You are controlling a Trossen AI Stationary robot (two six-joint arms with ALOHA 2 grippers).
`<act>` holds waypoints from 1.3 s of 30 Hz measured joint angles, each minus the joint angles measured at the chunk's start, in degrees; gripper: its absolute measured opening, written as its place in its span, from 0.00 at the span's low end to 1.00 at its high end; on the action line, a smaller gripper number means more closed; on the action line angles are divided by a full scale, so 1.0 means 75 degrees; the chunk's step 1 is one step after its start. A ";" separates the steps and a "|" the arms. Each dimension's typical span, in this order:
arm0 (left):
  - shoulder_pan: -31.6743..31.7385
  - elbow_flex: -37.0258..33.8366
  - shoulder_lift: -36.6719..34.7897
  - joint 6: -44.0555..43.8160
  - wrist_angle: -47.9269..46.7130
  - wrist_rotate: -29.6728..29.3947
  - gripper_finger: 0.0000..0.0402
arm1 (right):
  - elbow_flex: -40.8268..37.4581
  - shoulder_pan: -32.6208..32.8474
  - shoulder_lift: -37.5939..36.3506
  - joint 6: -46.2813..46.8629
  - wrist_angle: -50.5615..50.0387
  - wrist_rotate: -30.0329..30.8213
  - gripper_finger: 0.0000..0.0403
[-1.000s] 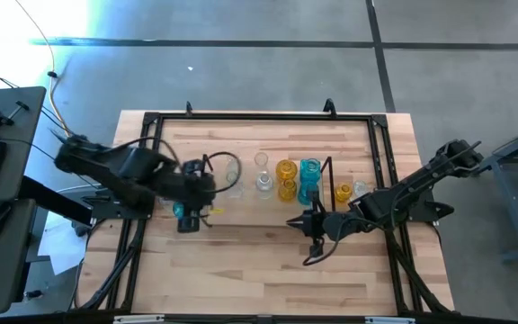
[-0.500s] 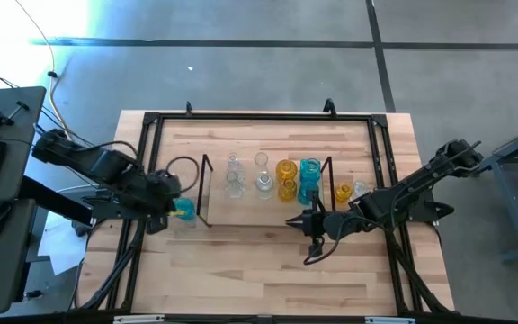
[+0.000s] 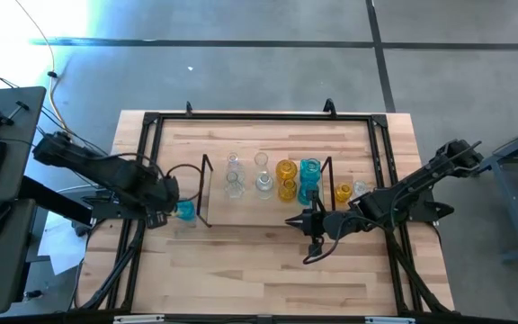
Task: Sort vases onto shelf
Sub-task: Put the transparent vase on the shelf aligned with the other transparent vases
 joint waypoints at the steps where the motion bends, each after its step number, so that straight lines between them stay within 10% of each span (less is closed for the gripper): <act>1: 0.0034 -0.0075 0.0018 0.0163 0.0024 0.0004 0.22 | 0.0001 -0.0001 0.0000 -0.0001 0.0000 0.0000 0.00; 39: 0.1585 -0.1710 0.0039 0.1385 0.1305 -0.0267 0.19 | 0.0000 -0.0003 0.0000 -0.0001 0.0015 0.0009 0.00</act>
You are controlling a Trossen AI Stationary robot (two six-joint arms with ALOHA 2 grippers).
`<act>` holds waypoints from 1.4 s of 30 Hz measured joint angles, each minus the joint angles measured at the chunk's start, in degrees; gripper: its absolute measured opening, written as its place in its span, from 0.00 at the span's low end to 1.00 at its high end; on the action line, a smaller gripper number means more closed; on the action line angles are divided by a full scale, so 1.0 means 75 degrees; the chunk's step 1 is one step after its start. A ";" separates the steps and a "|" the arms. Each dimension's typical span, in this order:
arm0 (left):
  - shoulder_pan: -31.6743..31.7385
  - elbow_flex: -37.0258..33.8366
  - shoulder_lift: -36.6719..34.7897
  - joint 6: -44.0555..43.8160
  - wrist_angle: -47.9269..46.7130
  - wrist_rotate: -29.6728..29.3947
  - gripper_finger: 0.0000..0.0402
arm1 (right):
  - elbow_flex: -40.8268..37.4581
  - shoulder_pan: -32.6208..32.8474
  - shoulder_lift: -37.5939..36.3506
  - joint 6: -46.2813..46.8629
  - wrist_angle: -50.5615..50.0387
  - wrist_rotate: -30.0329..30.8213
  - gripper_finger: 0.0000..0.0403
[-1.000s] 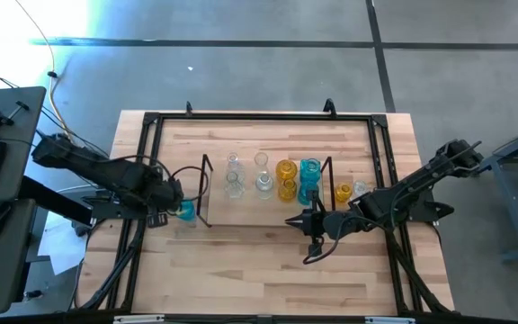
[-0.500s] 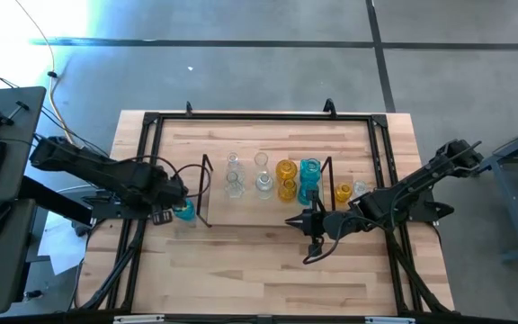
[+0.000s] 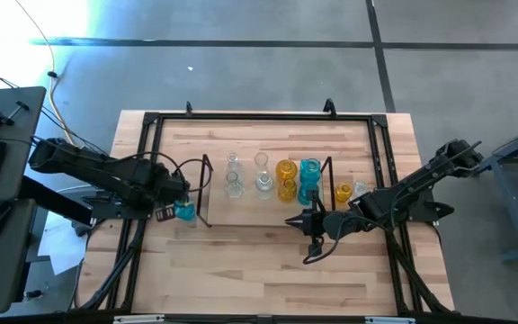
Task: Sort vases onto shelf
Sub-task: Put the transparent vase on the shelf aligned with the other transparent vases
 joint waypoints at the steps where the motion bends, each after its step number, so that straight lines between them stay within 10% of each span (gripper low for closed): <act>1: 0.0017 0.0000 0.0000 0.0022 0.0008 0.0000 0.19 | 0.0000 0.0000 0.0000 0.0000 0.0000 -0.0001 0.00; 22: 0.0057 -0.0035 0.0026 0.0335 -0.0028 0.0144 0.05 | 0.0002 0.0000 0.0000 -0.0093 0.0067 0.0002 0.00; 42: 0.0045 0.5600 0.1064 0.0876 -0.1985 -0.0410 0.04 | 0.0003 0.0000 0.0000 -0.0137 0.0140 0.0000 0.00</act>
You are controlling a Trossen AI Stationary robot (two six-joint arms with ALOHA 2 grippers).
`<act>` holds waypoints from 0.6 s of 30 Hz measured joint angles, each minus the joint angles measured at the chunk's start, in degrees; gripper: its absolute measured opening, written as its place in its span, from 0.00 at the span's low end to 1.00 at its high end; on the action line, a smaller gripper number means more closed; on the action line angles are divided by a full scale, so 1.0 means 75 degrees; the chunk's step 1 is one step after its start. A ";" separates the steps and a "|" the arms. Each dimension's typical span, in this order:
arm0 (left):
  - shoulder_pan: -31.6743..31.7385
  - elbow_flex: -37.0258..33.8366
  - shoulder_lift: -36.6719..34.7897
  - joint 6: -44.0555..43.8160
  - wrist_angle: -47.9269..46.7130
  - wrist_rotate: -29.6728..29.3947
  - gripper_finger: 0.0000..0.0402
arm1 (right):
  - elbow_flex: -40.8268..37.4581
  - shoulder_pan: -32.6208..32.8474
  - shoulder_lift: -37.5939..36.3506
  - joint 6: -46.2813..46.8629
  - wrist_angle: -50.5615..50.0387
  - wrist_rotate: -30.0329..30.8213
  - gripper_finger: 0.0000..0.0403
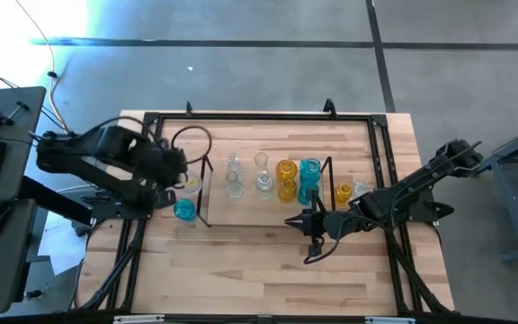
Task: Sort vases onto shelf
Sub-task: Put the transparent vase on the shelf aligned with the other transparent vases
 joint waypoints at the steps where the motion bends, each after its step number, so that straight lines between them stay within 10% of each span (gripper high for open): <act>1: 0.0001 0.0382 0.0196 0.0187 0.0009 -0.0051 0.04 | 0.0000 0.0000 0.0000 0.0000 0.0012 0.0000 0.00; 9: 0.0001 0.2863 0.1769 0.1528 -0.0003 0.0023 0.04 | 0.0000 0.0000 0.0000 0.0000 0.0020 0.0000 0.00; 18: -0.0334 0.3140 0.3513 0.2216 -0.0012 0.0582 0.04 | 0.0000 0.0000 0.0000 0.0000 0.0020 -0.0003 0.00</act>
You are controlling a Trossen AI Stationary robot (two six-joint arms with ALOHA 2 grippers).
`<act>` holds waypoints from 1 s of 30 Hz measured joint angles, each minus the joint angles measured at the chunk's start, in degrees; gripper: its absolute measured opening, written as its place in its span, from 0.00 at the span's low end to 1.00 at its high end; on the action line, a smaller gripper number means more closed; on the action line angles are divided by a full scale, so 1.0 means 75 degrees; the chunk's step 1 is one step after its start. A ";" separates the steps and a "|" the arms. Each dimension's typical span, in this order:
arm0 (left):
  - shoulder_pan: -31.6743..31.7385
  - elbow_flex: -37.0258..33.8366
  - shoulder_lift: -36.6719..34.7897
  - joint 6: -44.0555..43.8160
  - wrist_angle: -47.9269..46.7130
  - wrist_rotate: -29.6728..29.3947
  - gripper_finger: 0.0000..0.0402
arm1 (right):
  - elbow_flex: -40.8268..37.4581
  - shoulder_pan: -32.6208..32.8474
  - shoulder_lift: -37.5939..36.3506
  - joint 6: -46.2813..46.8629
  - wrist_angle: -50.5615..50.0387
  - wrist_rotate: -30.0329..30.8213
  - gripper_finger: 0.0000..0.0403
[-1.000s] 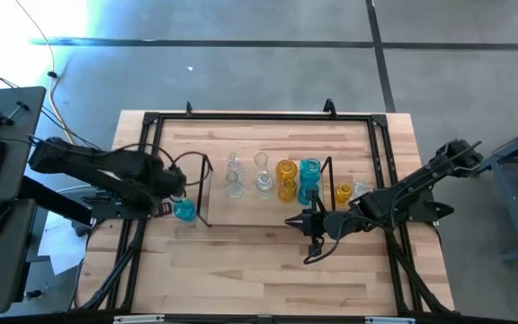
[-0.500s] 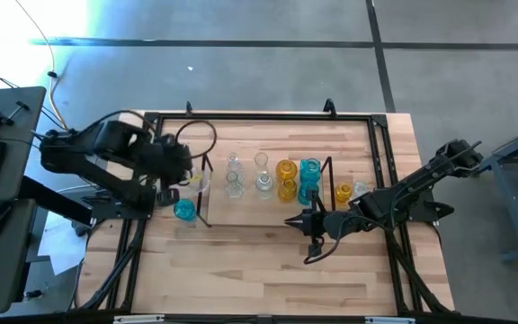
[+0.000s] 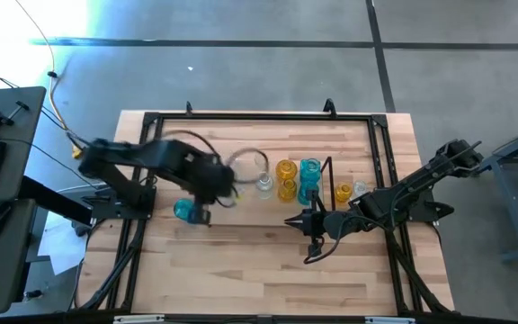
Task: Sort vases onto shelf
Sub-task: Put the transparent vase on the shelf aligned with the other transparent vases
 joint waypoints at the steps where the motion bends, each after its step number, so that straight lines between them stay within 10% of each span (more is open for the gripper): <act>1: -0.0050 0.0000 0.0201 0.0037 -0.0002 0.0005 0.04 | 0.0000 0.0000 0.0000 0.0000 0.0000 0.0000 0.00; 30: -0.0168 -0.0656 0.2173 -0.0482 0.0908 -0.0191 0.04 | 0.0000 0.0210 0.0000 -0.0058 -0.0067 -0.0029 0.00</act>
